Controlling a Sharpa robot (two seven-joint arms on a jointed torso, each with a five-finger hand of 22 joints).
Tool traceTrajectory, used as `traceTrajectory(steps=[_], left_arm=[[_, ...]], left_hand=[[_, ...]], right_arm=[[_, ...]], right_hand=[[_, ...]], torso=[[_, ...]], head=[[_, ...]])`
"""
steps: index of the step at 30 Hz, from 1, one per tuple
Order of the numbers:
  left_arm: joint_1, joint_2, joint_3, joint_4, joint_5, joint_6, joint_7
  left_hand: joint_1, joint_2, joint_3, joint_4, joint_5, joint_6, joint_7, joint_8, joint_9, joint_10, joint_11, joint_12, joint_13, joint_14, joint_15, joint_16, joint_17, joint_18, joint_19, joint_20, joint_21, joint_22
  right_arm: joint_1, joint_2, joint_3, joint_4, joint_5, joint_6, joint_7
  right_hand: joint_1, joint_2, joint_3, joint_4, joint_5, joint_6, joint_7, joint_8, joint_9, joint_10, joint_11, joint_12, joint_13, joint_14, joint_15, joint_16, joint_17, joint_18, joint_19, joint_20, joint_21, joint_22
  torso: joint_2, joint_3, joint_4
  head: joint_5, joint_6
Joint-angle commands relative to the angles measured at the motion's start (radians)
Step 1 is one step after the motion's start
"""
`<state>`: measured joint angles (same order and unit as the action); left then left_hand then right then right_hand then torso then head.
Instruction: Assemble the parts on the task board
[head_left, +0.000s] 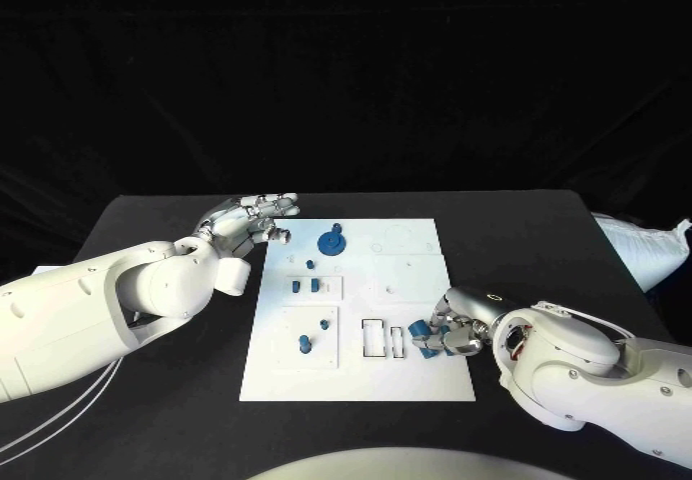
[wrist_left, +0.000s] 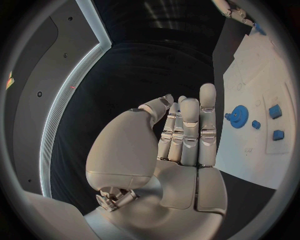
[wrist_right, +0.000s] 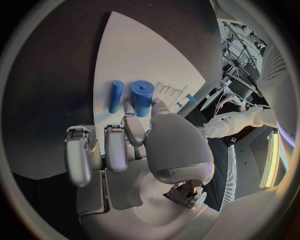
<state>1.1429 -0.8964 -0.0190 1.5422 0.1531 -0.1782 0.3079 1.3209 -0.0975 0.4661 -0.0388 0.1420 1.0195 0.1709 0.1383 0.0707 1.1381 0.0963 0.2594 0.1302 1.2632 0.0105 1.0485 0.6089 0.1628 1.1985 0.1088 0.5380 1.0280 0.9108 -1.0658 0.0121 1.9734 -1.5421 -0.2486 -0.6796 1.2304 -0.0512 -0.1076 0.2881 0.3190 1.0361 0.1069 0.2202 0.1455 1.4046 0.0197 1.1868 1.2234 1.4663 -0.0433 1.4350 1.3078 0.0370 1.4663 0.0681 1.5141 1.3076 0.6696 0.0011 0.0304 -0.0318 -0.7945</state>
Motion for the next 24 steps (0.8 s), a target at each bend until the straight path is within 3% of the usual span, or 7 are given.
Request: traceTrajectory(steps=[1, 4, 7, 11, 14, 18, 24], left_arm=[[-0.001, 0.001, 0.0, 0.002, -0.004, 0.021, 0.003], [-0.001, 0.001, 0.0, 0.002, -0.004, 0.022, 0.002], [-0.001, 0.0, 0.0, 0.003, -0.004, 0.023, 0.001], [-0.001, 0.001, 0.0, 0.003, -0.004, 0.024, 0.001], [-0.001, 0.0, 0.0, 0.003, -0.004, 0.024, 0.0], [-0.001, -0.001, 0.0, 0.004, -0.004, 0.024, 0.0], [-0.001, -0.003, 0.0, 0.004, -0.004, 0.024, 0.0]], left_hand=[[0.005, 0.008, 0.0, -0.004, 0.004, -0.004, 0.004, 0.005, -0.001, -0.009, -0.002, 0.005, 0.001, -0.006, 0.001, -0.005, -0.001, 0.02, -0.003, 0.004, -0.005, -0.001], [0.005, 0.008, 0.0, -0.004, 0.004, -0.004, 0.004, 0.005, -0.001, -0.009, -0.002, 0.005, 0.001, -0.006, 0.001, -0.005, -0.001, 0.02, -0.003, 0.004, -0.005, -0.001], [0.005, 0.008, 0.0, -0.004, 0.004, -0.004, 0.004, 0.005, -0.001, -0.009, -0.002, 0.005, 0.001, -0.006, 0.001, -0.005, -0.001, 0.02, -0.003, 0.004, -0.006, -0.001], [0.004, 0.009, -0.001, -0.005, 0.003, -0.003, 0.004, 0.006, -0.001, -0.01, -0.002, 0.007, 0.002, -0.007, 0.001, -0.005, -0.003, 0.02, -0.003, 0.004, -0.007, -0.002], [0.004, 0.009, -0.001, -0.005, 0.003, -0.003, 0.004, 0.006, -0.001, -0.01, -0.002, 0.007, 0.002, -0.007, 0.001, -0.005, -0.003, 0.02, -0.003, 0.004, -0.007, -0.002], [0.004, 0.009, -0.001, -0.005, 0.003, -0.003, 0.004, 0.006, -0.001, -0.01, -0.002, 0.007, 0.002, -0.007, 0.001, -0.005, -0.003, 0.02, -0.003, 0.004, -0.007, -0.002], [0.004, 0.009, -0.002, -0.005, 0.003, -0.004, 0.004, 0.006, -0.001, -0.011, -0.001, 0.008, 0.002, -0.006, 0.001, -0.005, -0.003, 0.02, -0.003, 0.004, -0.007, -0.002]], right_arm=[[-0.007, 0.007, -0.002, -0.008, -0.024, 0.035, -0.016], [-0.009, 0.014, -0.002, -0.02, -0.027, 0.049, -0.02], [-0.011, 0.025, -0.002, -0.039, -0.025, 0.064, -0.022], [-0.014, 0.034, -0.002, -0.051, -0.028, 0.064, -0.027], [-0.016, 0.036, -0.002, -0.052, -0.033, 0.046, -0.032], [-0.016, 0.032, -0.001, -0.042, -0.033, 0.003, -0.035], [-0.016, 0.014, 0.009, 0.006, 0.016, -0.107, -0.014]], right_hand=[[-0.006, -0.001, -0.008, 0.001, -0.008, 0.004, -0.007, 0.002, 0.001, 0.005, 0.0, 0.003, 0.0, 0.061, -0.005, 0.007, 0.016, -0.016, 0.048, -0.003, 0.005, 0.196], [0.001, -0.001, -0.013, 0.0, -0.016, 0.003, -0.007, 0.005, 0.004, 0.004, -0.001, 0.002, 0.003, 0.061, -0.005, 0.007, 0.017, -0.016, 0.048, -0.004, 0.005, 0.196], [0.034, 0.007, -0.02, -0.006, -0.059, 0.0, -0.008, 0.011, 0.013, 0.002, -0.001, 0.0, 0.01, 0.061, -0.006, 0.008, 0.018, -0.016, 0.048, -0.004, 0.005, 0.196], [0.091, 0.023, -0.013, -0.025, -0.061, 0.003, -0.009, 0.02, 0.022, 0.004, -0.003, 0.001, 0.02, 0.061, -0.007, 0.01, 0.022, -0.017, 0.049, -0.005, 0.006, 0.199], [0.131, 0.042, 0.002, -0.042, -0.058, 0.013, -0.012, 0.029, 0.03, 0.007, -0.006, 0.005, 0.027, 0.062, -0.01, 0.011, 0.024, -0.017, 0.051, -0.007, 0.008, 0.201], [0.162, 0.061, 0.016, -0.056, -0.058, 0.026, -0.019, 0.039, 0.039, 0.016, -0.012, 0.019, 0.043, 0.063, -0.014, 0.013, 0.027, -0.018, 0.054, -0.01, 0.01, 0.204], [0.145, 0.078, 0.016, -0.03, 0.023, 0.03, -0.024, 0.045, 0.055, 0.021, -0.017, 0.017, 0.052, 0.063, -0.018, 0.013, 0.028, -0.019, 0.055, -0.015, 0.012, 0.206]], torso=[[0.0, -0.0004, -0.0002], [0.0, -0.0007, 0.0], [0.0, -0.0005, -0.0002], [0.0, 0.0003, 0.0026], [-0.001, -0.0001, 0.0013], [-0.001, -0.0002, -0.0009], [-0.001, 0.0, -0.0015]], head=[[0.0, 0.0], [0.0, 0.0], [0.002, -0.001], [0.003, -0.002], [0.004, -0.002], [0.006, -0.001], [0.004, 0.001]])
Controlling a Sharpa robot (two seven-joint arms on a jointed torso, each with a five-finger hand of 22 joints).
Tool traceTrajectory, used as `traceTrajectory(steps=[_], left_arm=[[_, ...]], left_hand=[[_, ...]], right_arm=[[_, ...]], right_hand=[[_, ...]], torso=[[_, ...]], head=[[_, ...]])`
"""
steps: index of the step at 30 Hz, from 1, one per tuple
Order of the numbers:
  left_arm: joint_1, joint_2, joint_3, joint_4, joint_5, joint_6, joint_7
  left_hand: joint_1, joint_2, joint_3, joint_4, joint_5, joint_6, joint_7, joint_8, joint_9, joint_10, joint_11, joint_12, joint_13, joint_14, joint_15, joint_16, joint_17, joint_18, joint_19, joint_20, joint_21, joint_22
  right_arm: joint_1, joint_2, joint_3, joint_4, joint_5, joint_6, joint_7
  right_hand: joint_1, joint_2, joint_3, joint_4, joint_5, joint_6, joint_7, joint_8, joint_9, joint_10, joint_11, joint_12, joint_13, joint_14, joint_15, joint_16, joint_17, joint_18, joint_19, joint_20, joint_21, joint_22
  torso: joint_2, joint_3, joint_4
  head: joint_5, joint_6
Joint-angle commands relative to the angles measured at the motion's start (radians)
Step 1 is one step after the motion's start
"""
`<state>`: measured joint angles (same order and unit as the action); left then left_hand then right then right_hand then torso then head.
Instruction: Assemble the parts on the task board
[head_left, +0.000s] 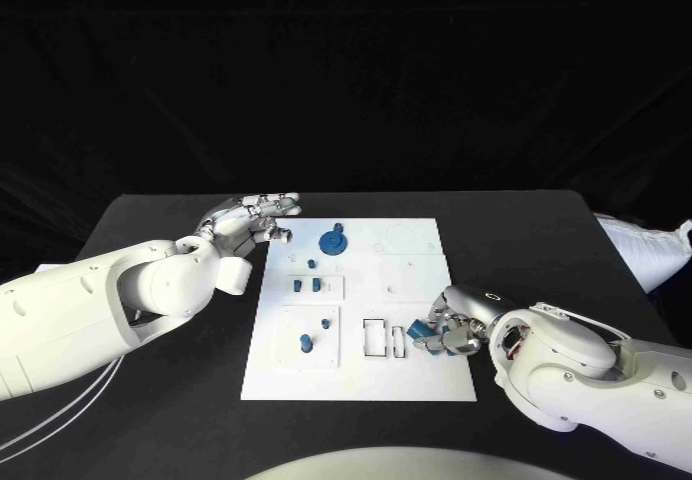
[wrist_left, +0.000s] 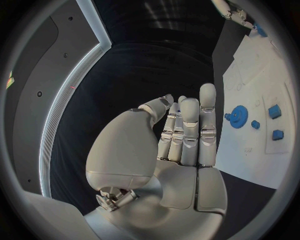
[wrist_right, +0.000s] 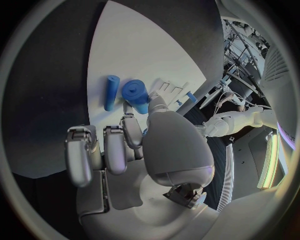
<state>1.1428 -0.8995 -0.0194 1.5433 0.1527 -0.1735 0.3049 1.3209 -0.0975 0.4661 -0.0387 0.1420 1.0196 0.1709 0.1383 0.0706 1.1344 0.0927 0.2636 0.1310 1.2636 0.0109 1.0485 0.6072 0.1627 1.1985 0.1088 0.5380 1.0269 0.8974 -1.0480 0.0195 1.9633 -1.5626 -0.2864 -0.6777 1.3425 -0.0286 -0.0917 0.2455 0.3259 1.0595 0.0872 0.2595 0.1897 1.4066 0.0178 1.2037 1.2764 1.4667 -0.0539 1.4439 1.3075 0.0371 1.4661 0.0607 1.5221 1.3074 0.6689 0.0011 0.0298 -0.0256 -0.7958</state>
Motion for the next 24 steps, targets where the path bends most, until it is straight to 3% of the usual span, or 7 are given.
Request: traceTrajectory(steps=[1, 4, 7, 14, 24], left_arm=[[-0.001, 0.0, 0.0, 0.003, -0.003, 0.02, 0.003], [-0.001, 0.001, 0.0, 0.003, -0.004, 0.021, 0.003], [-0.001, 0.001, 0.0, 0.003, -0.004, 0.021, 0.002], [-0.001, 0.001, 0.0, 0.004, -0.004, 0.023, 0.001], [-0.001, 0.004, 0.0, 0.006, -0.006, 0.026, 0.0]], left_hand=[[0.004, 0.009, -0.002, -0.005, 0.003, -0.004, 0.004, 0.006, -0.001, -0.007, 0.002, 0.004, 0.001, -0.007, 0.0, -0.005, -0.001, 0.02, -0.003, 0.004, -0.007, -0.001], [0.004, 0.009, -0.002, -0.005, 0.003, -0.004, 0.004, 0.006, -0.001, -0.007, 0.002, 0.004, 0.001, -0.007, 0.0, -0.005, -0.001, 0.02, -0.003, 0.004, -0.007, -0.001], [0.004, 0.009, -0.002, -0.005, 0.003, -0.004, 0.004, 0.006, -0.001, -0.007, 0.002, 0.004, 0.001, -0.007, 0.0, -0.005, -0.001, 0.02, -0.003, 0.004, -0.007, -0.001], [0.004, 0.009, -0.002, -0.005, 0.003, -0.004, 0.004, 0.006, -0.001, -0.007, 0.002, 0.004, 0.001, -0.007, 0.0, -0.005, -0.001, 0.02, -0.003, 0.004, -0.007, -0.001], [0.004, 0.009, -0.002, -0.005, 0.003, -0.004, 0.004, 0.006, -0.001, -0.007, 0.002, 0.004, 0.001, -0.007, 0.0, -0.005, -0.001, 0.02, -0.003, 0.004, -0.007, -0.001]], right_arm=[[-0.001, -0.006, 0.003, 0.023, 0.046, -0.083, -0.012], [0.005, -0.012, 0.008, 0.045, 0.077, -0.124, 0.0], [0.011, -0.014, 0.01, 0.055, 0.103, -0.138, 0.006], [0.015, 0.003, 0.011, 0.054, 0.141, -0.12, 0.008], [0.016, 0.078, 0.01, 0.024, 0.144, -0.046, -0.002]], right_hand=[[0.027, 0.057, -0.002, 0.019, 0.03, 0.007, -0.005, 0.006, 0.012, 0.02, -0.015, 0.0, 0.0, 0.062, -0.008, 0.005, 0.029, -0.019, 0.056, -0.008, 0.004, 0.207], [0.0, 0.045, -0.019, 0.042, 0.156, 0.01, -0.008, 0.009, 0.022, 0.026, -0.018, 0.003, 0.008, 0.063, -0.011, 0.007, 0.033, -0.02, 0.059, -0.011, 0.006, 0.21], [-0.022, 0.043, -0.031, 0.045, 0.205, 0.013, -0.009, 0.01, 0.028, 0.028, -0.019, 0.0, 0.011, 0.064, -0.012, 0.008, 0.034, -0.02, 0.059, -0.012, 0.007, 0.211], [-0.036, 0.046, -0.037, 0.046, 0.219, 0.017, -0.011, 0.012, 0.033, 0.03, -0.021, 0.0, 0.015, 0.064, -0.013, 0.009, 0.036, -0.021, 0.06, -0.013, 0.008, 0.212], [-0.101, 0.055, -0.069, 0.047, 0.21, 0.043, -0.022, 0.028, 0.054, 0.034, -0.029, -0.01, 0.017, 0.064, -0.019, 0.009, 0.037, -0.021, 0.06, -0.017, 0.007, 0.212]], torso=[[-0.001, -0.0002, -0.001], [-0.001, -0.0009, 0.0008], [0.0, -0.0004, 0.0017], [0.001, -0.0009, 0.002], [0.001, -0.0007, 0.0019]], head=[[-0.002, 0.002], [-0.005, 0.004], [-0.004, 0.004], [0.008, 0.0], [0.01, 0.001]])
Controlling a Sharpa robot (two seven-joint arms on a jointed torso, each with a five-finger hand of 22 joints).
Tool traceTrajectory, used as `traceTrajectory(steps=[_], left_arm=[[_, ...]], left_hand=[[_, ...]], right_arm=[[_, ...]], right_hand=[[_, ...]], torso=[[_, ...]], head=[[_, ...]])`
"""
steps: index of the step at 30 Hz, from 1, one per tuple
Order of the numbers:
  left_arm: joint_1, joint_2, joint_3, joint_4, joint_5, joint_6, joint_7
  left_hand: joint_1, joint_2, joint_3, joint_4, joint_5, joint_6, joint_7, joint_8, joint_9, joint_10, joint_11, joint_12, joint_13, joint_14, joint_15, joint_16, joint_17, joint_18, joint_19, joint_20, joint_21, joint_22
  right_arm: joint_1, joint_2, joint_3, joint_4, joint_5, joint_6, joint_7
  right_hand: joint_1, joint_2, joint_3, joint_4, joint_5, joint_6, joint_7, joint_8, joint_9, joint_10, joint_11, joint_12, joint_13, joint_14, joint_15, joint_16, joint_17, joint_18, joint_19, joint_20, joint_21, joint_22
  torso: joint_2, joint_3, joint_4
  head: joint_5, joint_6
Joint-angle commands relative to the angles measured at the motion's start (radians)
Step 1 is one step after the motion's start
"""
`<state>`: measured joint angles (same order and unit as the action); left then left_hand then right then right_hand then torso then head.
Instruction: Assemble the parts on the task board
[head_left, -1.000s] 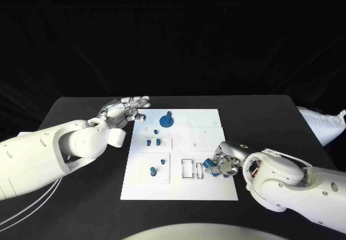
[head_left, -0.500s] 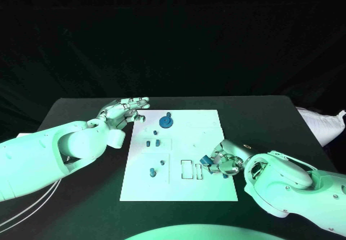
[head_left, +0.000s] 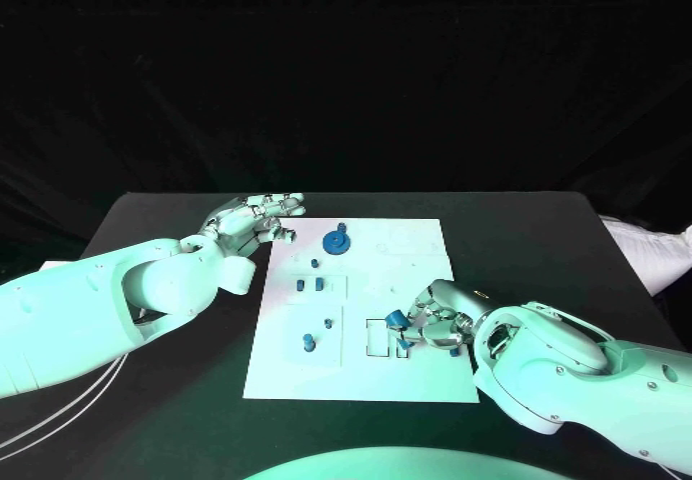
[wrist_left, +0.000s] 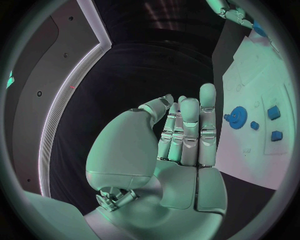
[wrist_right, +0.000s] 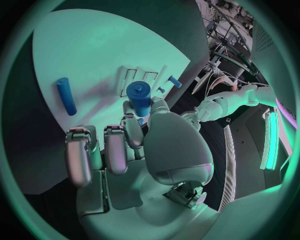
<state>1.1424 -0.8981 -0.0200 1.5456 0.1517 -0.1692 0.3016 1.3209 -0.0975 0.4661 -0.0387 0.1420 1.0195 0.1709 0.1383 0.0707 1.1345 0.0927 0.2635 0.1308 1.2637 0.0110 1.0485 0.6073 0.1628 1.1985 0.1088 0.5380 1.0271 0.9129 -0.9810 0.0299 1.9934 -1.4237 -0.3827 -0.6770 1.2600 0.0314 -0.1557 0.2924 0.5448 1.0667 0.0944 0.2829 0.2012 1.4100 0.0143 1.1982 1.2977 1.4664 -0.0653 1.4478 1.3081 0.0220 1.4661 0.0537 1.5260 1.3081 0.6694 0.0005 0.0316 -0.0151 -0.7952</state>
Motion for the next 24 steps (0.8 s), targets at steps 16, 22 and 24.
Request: traceTrajectory(steps=[16, 22, 24], left_arm=[[-0.001, 0.004, 0.001, 0.005, -0.005, 0.024, 0.003], [-0.001, 0.004, 0.001, 0.005, -0.005, 0.024, 0.003], [-0.001, 0.004, 0.001, 0.005, -0.005, 0.024, 0.003]], left_hand=[[0.004, 0.009, -0.002, -0.005, 0.003, -0.004, 0.004, 0.006, -0.001, -0.007, 0.002, 0.004, 0.001, -0.007, 0.0, -0.005, -0.001, 0.02, -0.003, 0.004, -0.007, -0.001], [0.004, 0.009, -0.002, -0.005, 0.003, -0.004, 0.004, 0.006, -0.001, -0.007, 0.002, 0.004, 0.001, -0.007, 0.0, -0.005, -0.001, 0.02, -0.003, 0.004, -0.007, -0.001], [0.004, 0.009, -0.002, -0.005, 0.003, -0.004, 0.004, 0.006, -0.001, -0.007, 0.002, 0.004, 0.001, -0.007, 0.0, -0.005, -0.001, 0.02, -0.003, 0.004, -0.007, -0.001]], right_arm=[[-0.003, 0.074, 0.0, -0.048, -0.062, 0.083, -0.028], [-0.003, 0.079, 0.0, -0.052, -0.076, 0.095, -0.031], [-0.003, 0.081, 0.0, -0.053, -0.08, 0.098, -0.033]], right_hand=[[-0.099, 0.005, -0.055, -0.002, -0.127, 0.057, -0.043, 0.023, 0.074, 0.034, -0.036, -0.024, -0.007, 0.064, -0.017, 0.004, 0.037, -0.005, 0.059, -0.02, 0.002, 0.211], [-0.191, -0.014, -0.112, 0.0, -0.428, 0.053, -0.043, 0.027, 0.096, 0.033, -0.034, -0.042, -0.009, 0.062, -0.017, -0.001, 0.03, -0.004, 0.056, -0.021, -0.001, 0.207], [-0.212, -0.024, -0.112, 0.001, -0.473, 0.05, -0.041, 0.027, 0.101, 0.031, -0.035, -0.049, -0.011, 0.062, -0.016, -0.003, 0.026, -0.003, 0.054, -0.02, -0.003, 0.205]], torso=[[0.0, 0.0012, -0.0012], [0.0, 0.001, -0.0015], [0.0, 0.0011, -0.0021]], head=[[0.008, -0.001], [0.011, -0.002], [0.012, -0.002]])
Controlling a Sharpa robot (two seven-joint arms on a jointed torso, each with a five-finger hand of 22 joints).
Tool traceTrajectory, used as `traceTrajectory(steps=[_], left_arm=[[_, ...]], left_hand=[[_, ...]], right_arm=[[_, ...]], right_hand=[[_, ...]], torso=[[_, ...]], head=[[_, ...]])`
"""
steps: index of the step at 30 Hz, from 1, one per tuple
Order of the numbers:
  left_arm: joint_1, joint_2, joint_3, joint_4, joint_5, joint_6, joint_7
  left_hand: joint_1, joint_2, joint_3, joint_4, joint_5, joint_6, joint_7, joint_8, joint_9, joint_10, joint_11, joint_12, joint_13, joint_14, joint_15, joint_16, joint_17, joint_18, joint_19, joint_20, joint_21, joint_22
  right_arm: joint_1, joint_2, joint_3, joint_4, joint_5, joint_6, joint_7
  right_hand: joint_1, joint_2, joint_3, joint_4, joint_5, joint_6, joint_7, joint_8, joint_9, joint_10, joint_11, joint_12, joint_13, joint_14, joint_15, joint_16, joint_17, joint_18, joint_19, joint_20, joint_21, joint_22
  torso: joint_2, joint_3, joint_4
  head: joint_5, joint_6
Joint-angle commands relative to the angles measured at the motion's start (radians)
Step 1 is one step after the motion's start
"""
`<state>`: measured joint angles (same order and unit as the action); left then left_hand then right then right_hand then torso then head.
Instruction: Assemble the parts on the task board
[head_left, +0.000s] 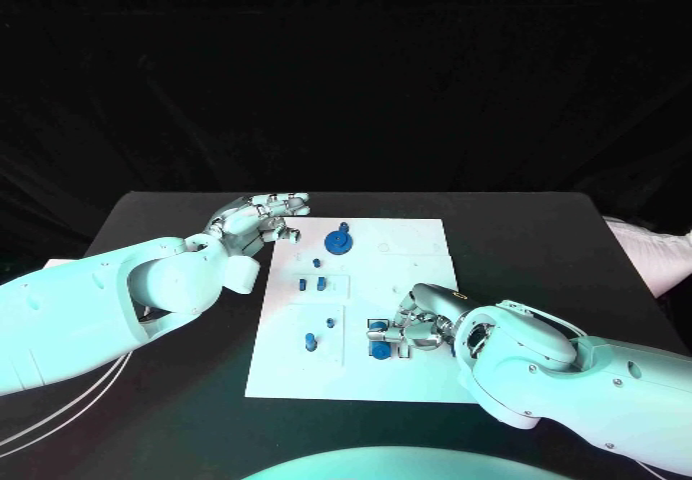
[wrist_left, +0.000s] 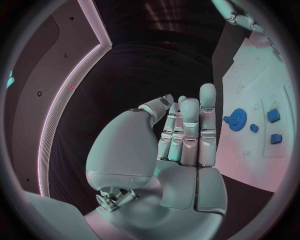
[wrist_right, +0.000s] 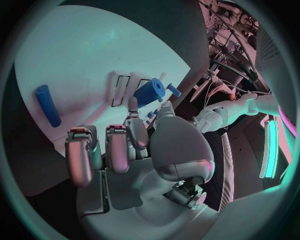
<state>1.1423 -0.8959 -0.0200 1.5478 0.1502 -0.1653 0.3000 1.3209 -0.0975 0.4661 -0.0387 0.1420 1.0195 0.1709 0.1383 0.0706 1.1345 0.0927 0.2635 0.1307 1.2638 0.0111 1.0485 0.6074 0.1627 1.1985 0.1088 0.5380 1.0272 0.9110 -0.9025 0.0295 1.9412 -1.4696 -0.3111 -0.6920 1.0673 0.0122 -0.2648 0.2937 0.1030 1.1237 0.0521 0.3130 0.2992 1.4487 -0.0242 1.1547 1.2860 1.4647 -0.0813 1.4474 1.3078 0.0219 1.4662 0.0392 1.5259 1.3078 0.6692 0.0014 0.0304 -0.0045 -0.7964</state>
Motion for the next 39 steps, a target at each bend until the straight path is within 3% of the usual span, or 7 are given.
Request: traceTrajectory(steps=[1, 8, 12, 17, 23, 30, 39], left_arm=[[-0.001, 0.002, 0.001, 0.003, -0.004, 0.02, 0.004], [-0.001, 0.0, 0.001, 0.003, -0.004, 0.02, 0.004], [-0.001, -0.001, 0.001, 0.004, -0.004, 0.019, 0.003], [-0.001, -0.002, 0.0, 0.004, -0.004, 0.019, 0.003], [-0.001, -0.002, 0.0, 0.004, -0.004, 0.019, 0.003], [-0.001, -0.002, 0.0, 0.004, -0.004, 0.019, 0.004], [-0.001, -0.002, 0.0, 0.005, -0.004, 0.019, 0.004]], left_hand=[[0.004, 0.009, -0.002, -0.005, 0.003, -0.004, 0.004, 0.006, -0.001, -0.007, 0.002, 0.004, 0.001, -0.007, 0.0, -0.005, -0.002, 0.02, -0.003, 0.004, -0.007, -0.002], [0.004, 0.009, -0.002, -0.005, 0.003, -0.004, 0.004, 0.006, -0.001, -0.007, 0.002, 0.004, 0.001, -0.007, 0.0, -0.005, -0.002, 0.02, -0.003, 0.004, -0.007, -0.002], [0.004, 0.009, -0.002, -0.005, 0.003, -0.004, 0.004, 0.006, -0.001, -0.007, 0.002, 0.004, 0.001, -0.007, 0.0, -0.005, -0.002, 0.02, -0.003, 0.004, -0.007, -0.002], [0.004, 0.009, -0.002, -0.005, 0.003, -0.004, 0.004, 0.006, -0.001, -0.007, 0.002, 0.004, 0.001, -0.007, 0.0, -0.005, -0.002, 0.02, -0.003, 0.004, -0.007, -0.002], [0.004, 0.009, -0.002, -0.005, 0.003, -0.004, 0.004, 0.006, -0.001, -0.007, 0.002, 0.004, 0.001, -0.007, 0.0, -0.005, -0.002, 0.02, -0.003, 0.004, -0.007, -0.002], [0.004, 0.009, -0.002, -0.005, 0.003, -0.004, 0.004, 0.006, -0.001, -0.007, 0.002, 0.004, 0.001, -0.007, 0.0, -0.005, -0.002, 0.02, -0.003, 0.004, -0.007, -0.002], [0.004, 0.009, -0.002, -0.005, 0.003, -0.004, 0.004, 0.006, -0.001, -0.007, 0.002, 0.004, 0.001, -0.007, 0.0, -0.005, -0.002, 0.02, -0.003, 0.004, -0.007, -0.002]], right_arm=[[-0.001, 0.002, 0.0, -0.002, -0.037, 0.028, -0.019], [-0.001, 0.0, 0.0, -0.003, -0.056, 0.033, -0.022], [-0.001, -0.002, 0.0, 0.001, -0.061, 0.036, -0.016], [-0.002, -0.002, 0.0, 0.003, -0.077, 0.046, -0.016], [-0.002, 0.003, 0.0, -0.001, -0.105, 0.052, -0.023], [-0.002, 0.011, 0.0, -0.009, -0.141, 0.045, -0.032], [-0.002, -0.003, 0.0, -0.001, -0.145, 0.001, -0.019]], right_hand=[[-0.028, -0.01, -0.001, 0.0, -0.04, -0.008, 0.001, -0.003, 0.006, -0.008, 0.005, -0.01, -0.001, 0.063, 0.0, -0.004, 0.025, -0.003, 0.053, -0.005, -0.004, 0.204], [-0.028, -0.013, 0.01, -0.001, -0.036, -0.011, 0.002, -0.003, 0.011, -0.011, 0.006, -0.021, -0.006, 0.062, 0.001, -0.007, 0.021, -0.002, 0.051, -0.005, -0.006, 0.202], [0.043, -0.005, 0.034, -0.013, 0.003, -0.014, 0.002, -0.002, 0.022, -0.009, 0.005, -0.023, -0.002, 0.063, 0.001, -0.007, 0.022, -0.002, 0.052, -0.004, -0.006, 0.203], [0.21, 0.011, 0.078, -0.091, 0.034, -0.012, -0.002, 0.003, 0.036, -0.007, 0.0, -0.022, 0.004, 0.064, -0.003, -0.005, 0.028, -0.003, 0.054, -0.006, -0.004, 0.205], [0.316, 0.032, 0.121, -0.152, -0.011, -0.012, -0.007, 0.005, 0.044, -0.004, -0.005, -0.021, 0.009, 0.066, -0.007, 0.0, 0.037, -0.004, 0.056, -0.011, -0.002, 0.208], [0.334, 0.035, 0.129, -0.164, -0.014, -0.01, -0.008, 0.005, 0.046, -0.003, -0.005, -0.019, 0.012, 0.066, -0.008, 0.001, 0.04, -0.004, 0.058, -0.012, -0.001, 0.21], [0.298, 0.045, 0.125, -0.138, 0.024, -0.016, -0.005, -0.001, 0.049, -0.002, -0.002, -0.024, 0.012, 0.066, -0.006, 0.0, 0.038, -0.004, 0.057, -0.011, -0.002, 0.209]], torso=[[0.0, 0.0001, -0.001], [0.0, 0.0003, -0.0005], [0.001, 0.0008, -0.0006], [0.0, 0.0004, -0.0005], [0.0, 0.0005, 0.0], [0.0, 0.0001, -0.0015], [-0.001, 0.0007, -0.001]], head=[[0.001, 0.0], [0.001, -0.001], [0.001, -0.002], [0.001, -0.003], [0.001, -0.004], [-0.001, -0.003], [-0.004, 0.0]])
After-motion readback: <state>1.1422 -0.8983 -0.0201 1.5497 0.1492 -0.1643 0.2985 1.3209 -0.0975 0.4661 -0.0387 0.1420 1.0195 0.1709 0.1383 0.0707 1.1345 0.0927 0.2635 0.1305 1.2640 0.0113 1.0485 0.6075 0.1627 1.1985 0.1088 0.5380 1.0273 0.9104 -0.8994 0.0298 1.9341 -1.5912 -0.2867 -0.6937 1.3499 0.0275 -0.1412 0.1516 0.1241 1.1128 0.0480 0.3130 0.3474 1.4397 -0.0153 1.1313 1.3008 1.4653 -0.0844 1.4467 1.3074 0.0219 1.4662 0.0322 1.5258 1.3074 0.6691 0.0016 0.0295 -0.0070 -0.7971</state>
